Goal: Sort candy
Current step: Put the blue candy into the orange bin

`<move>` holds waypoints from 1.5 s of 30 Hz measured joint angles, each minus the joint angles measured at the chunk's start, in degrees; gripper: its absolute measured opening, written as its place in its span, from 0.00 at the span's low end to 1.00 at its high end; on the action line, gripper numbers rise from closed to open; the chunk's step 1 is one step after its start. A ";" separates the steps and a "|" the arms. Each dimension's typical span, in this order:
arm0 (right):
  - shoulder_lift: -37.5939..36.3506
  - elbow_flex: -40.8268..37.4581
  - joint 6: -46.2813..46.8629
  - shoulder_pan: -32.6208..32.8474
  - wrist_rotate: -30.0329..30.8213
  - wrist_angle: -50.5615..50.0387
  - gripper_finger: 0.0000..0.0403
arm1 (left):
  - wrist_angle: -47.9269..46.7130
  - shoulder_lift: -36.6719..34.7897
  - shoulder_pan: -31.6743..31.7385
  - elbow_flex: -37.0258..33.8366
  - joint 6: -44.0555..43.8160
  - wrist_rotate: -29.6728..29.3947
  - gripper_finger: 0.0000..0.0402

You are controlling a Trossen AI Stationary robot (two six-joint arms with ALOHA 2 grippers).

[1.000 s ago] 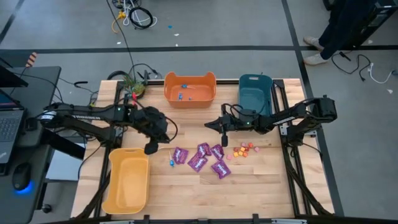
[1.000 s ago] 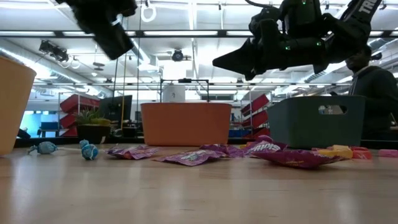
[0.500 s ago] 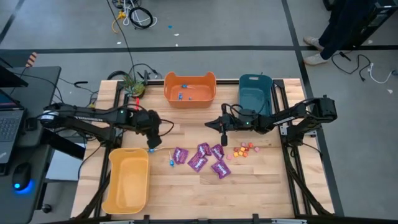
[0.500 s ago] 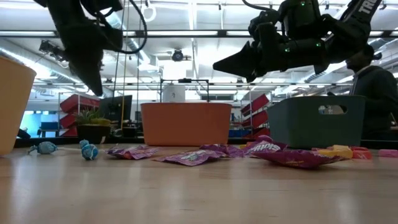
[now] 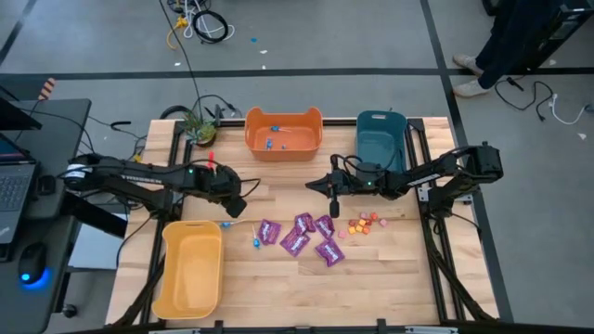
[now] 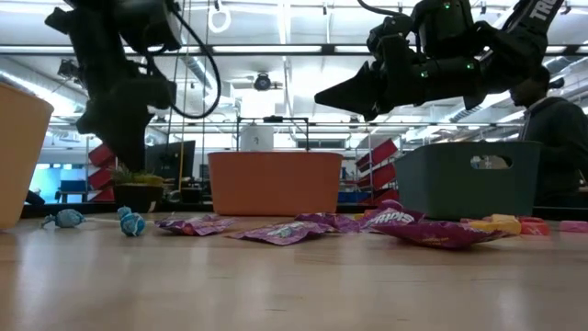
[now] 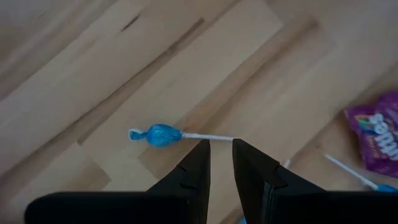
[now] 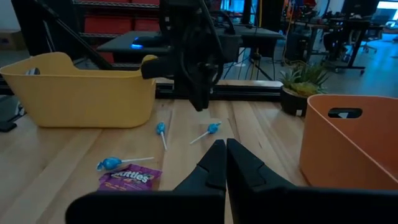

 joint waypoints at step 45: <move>0.04 0.00 0.00 -0.02 0.15 -0.74 0.00 | 0.36 8.13 1.51 -2.15 -20.64 -6.01 0.30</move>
